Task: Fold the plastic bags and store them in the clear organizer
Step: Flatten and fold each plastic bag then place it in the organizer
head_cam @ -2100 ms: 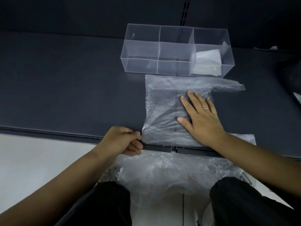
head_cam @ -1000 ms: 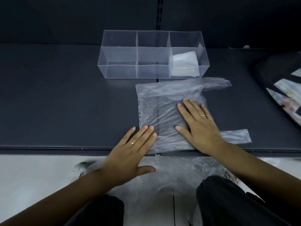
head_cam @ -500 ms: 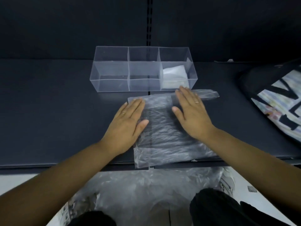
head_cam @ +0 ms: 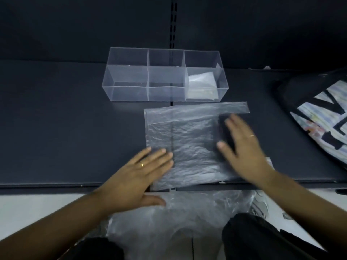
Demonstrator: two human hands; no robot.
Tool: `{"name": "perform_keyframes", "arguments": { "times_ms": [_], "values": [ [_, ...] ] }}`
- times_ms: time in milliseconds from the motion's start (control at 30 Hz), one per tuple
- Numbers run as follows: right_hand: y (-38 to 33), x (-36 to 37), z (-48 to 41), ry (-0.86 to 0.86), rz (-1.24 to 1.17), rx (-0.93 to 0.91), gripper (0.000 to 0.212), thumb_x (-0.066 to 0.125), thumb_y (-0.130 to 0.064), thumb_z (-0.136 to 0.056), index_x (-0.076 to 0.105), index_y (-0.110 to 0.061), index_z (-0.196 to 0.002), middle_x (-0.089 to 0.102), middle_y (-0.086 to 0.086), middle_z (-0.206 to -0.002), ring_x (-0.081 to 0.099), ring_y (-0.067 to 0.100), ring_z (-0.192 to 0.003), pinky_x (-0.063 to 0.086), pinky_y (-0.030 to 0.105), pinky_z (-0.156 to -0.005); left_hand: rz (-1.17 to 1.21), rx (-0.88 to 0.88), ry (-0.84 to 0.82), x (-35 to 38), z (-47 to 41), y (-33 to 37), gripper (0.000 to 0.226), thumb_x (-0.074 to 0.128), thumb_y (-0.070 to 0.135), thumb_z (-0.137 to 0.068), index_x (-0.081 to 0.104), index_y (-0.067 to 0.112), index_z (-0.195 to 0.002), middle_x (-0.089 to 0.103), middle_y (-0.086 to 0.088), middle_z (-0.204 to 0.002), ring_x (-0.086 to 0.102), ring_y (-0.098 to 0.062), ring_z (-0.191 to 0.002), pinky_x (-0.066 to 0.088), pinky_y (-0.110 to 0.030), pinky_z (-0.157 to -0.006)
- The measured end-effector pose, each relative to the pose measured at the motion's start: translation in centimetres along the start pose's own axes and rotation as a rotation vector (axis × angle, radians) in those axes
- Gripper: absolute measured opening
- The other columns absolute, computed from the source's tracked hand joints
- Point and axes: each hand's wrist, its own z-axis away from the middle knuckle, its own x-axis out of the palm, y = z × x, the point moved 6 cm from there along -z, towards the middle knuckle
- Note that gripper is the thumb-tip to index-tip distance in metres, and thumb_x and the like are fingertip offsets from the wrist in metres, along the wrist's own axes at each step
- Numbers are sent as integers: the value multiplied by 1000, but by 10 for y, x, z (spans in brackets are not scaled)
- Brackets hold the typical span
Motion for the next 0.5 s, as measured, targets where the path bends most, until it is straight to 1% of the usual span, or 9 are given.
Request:
{"name": "perform_keyframes", "arguments": {
  "times_ms": [67,100,133,167,233,300,367,433,500],
  "values": [
    [-59,32,33,-242,-58,-237,84,40,-68,-88,23,-16,-151,10,1,-161,5,14,-148,5,32,-120,-56,34,-4,9,12,14,64,45,52,-94,38,14,-146,35,-2,-152,31,-21,-142,22,-42,-115],
    [-78,46,46,-331,-28,-318,89,40,-73,-85,20,-19,-152,5,-2,-161,0,10,-148,-1,30,-120,-76,23,42,8,15,17,56,50,42,-93,44,14,-142,42,-2,-148,38,-21,-138,28,-42,-112],
    [-90,57,55,-373,26,-375,90,46,-72,-83,21,-19,-152,5,-2,-161,1,11,-148,-3,31,-119,-67,13,105,5,17,19,48,55,34,-92,53,14,-135,50,-3,-142,45,-21,-133,36,-43,-109],
    [-97,64,59,-371,81,-408,87,54,-65,-81,29,-18,-150,13,1,-160,9,14,-148,1,34,-119,-27,8,172,0,18,21,39,58,29,-91,62,14,-127,56,-3,-136,51,-21,-128,43,-43,-104],
    [-104,62,57,-293,92,-404,68,67,-47,-78,51,-15,-135,39,6,-150,32,20,-140,16,36,-115,59,0,285,-11,20,28,26,58,21,-91,72,14,-112,65,-2,-124,59,-18,-119,50,-42,-97],
    [-103,54,57,-192,12,-385,46,66,-40,-79,62,-15,-118,55,4,-134,46,20,-125,30,33,-106,124,-58,371,-21,21,30,23,57,22,-93,75,13,-104,70,1,-115,63,-14,-112,51,-39,-96],
    [-97,45,60,-129,-38,-392,30,60,-38,-85,68,-16,-104,63,0,-119,56,20,-109,40,32,-96,220,-169,426,-35,23,24,26,56,27,-94,77,14,-99,72,4,-108,65,-10,-107,48,-33,-98],
    [-88,29,57,-67,-58,-376,16,64,-28,-86,72,-14,-90,68,-1,-104,63,20,-94,48,33,-85,351,-316,422,-51,26,12,30,54,36,-92,78,18,-95,73,9,-101,63,-1,-101,44,-21,-99],
    [-72,5,48,-40,-68,-305,13,67,-22,-85,74,-12,-81,71,-2,-92,66,18,-83,52,33,-75,536,-502,386,-65,33,-4,28,54,45,-91,77,30,-88,73,19,-92,62,7,-91,43,-8,-89]
  ]
}}
